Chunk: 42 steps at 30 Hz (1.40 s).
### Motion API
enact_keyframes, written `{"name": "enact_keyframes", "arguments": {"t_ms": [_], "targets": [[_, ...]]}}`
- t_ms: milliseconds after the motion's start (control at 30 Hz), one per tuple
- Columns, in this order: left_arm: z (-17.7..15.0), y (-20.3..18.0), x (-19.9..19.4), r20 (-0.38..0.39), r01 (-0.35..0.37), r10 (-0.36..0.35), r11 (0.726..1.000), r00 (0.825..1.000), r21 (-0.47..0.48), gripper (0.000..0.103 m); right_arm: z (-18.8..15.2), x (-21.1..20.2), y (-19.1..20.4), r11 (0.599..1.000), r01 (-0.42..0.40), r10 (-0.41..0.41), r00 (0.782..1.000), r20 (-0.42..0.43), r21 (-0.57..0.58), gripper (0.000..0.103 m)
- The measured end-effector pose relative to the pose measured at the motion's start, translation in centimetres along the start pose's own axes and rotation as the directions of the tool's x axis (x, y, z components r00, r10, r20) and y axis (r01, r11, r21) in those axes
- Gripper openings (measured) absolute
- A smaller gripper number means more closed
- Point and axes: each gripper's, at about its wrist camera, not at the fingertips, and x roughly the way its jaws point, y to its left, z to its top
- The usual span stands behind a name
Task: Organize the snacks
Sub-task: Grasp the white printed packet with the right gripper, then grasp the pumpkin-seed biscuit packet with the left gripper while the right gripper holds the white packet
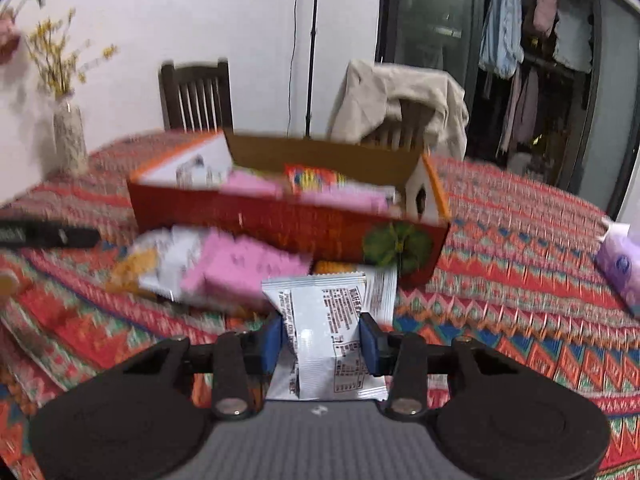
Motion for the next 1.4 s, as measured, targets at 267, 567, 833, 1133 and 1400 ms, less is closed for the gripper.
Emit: {"name": "enact_keyframes", "arguments": {"t_ms": [267,567,833,1133,1400], "targets": [[1.7,0.2,1.0,-0.008,-0.054,0.053,0.998,0.999,-0.028,0.103,3.0,1.4,-1.9,0.993,-0.018,0.005,0.994,0.113,0.119,0.039],[1.8,-1.9,4.7,-0.085,-0.127,0.13,0.991,0.988,0.033,0.103,0.5,4.0,-4.7,0.966,-0.054,0.009,0.984,0.177,0.251,0.039],[0.3,-3.3,7.2,-0.141,-0.148,0.161,0.984,0.977,0.1,0.103,-0.2,3.8,-4.9,0.965,-0.086,0.038,0.98,0.194,0.247,0.04],[0.1,-4.1,7.5,-0.127,-0.134,0.153,0.98,0.98,0.146,0.061,-0.3,3.5,-4.4,0.97,-0.075,0.03,0.98,0.195,0.229,0.04],[0.1,-3.5,6.6,-0.114,-0.126,0.14,0.985,0.984,0.119,0.048,-0.3,3.6,-4.1,0.973,-0.059,0.016,0.981,0.194,0.222,0.04]]}}
